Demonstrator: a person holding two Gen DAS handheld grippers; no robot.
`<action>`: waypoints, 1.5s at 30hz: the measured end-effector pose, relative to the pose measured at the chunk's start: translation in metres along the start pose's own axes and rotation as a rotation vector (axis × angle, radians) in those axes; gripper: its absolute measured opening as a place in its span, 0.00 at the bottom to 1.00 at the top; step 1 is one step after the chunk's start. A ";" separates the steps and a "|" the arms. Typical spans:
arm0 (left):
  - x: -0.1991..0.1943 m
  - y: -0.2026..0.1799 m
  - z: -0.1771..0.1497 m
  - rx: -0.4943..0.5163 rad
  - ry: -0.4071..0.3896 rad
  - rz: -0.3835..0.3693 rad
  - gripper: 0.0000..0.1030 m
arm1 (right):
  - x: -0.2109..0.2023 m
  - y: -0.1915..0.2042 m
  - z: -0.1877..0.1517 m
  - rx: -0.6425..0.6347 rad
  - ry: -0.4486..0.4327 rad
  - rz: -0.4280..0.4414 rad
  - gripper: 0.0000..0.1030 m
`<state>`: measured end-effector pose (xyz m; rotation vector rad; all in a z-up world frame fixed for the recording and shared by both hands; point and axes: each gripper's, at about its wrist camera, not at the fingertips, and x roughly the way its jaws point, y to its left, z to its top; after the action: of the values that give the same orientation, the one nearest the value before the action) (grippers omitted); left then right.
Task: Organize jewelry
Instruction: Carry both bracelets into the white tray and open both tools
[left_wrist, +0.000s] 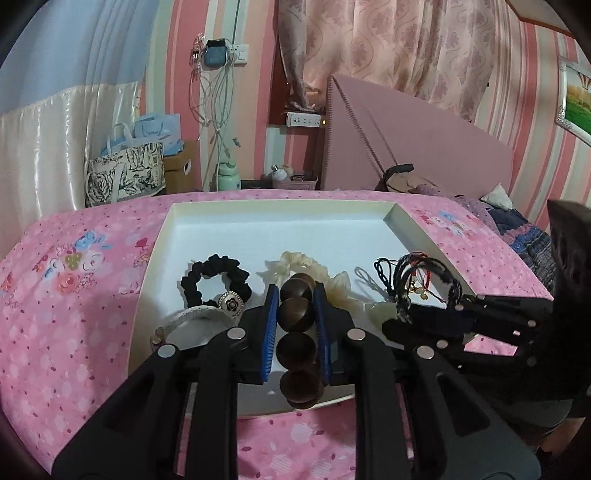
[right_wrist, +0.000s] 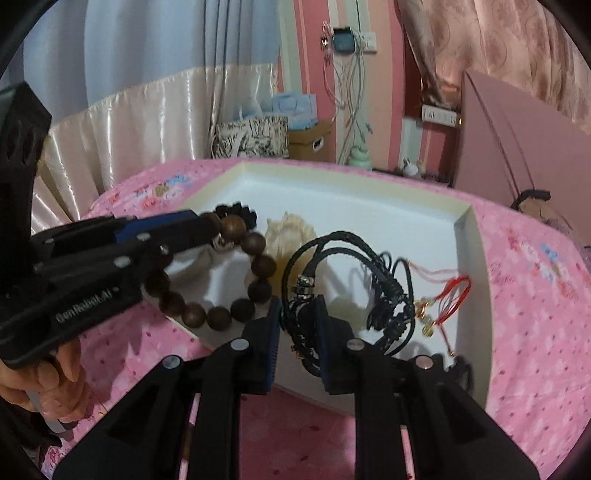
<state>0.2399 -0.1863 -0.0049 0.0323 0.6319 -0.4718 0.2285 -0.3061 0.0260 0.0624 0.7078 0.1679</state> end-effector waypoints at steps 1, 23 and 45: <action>0.001 0.000 0.000 -0.002 0.000 0.001 0.17 | 0.002 0.000 -0.002 0.005 0.004 0.003 0.17; 0.029 -0.001 -0.014 0.029 0.075 0.113 0.18 | 0.016 -0.002 -0.011 0.018 0.038 -0.034 0.17; 0.020 -0.006 -0.010 0.030 0.042 0.122 0.42 | -0.003 -0.017 -0.006 0.101 -0.038 -0.023 0.36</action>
<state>0.2458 -0.1986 -0.0235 0.1087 0.6605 -0.3628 0.2248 -0.3232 0.0216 0.1531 0.6788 0.1083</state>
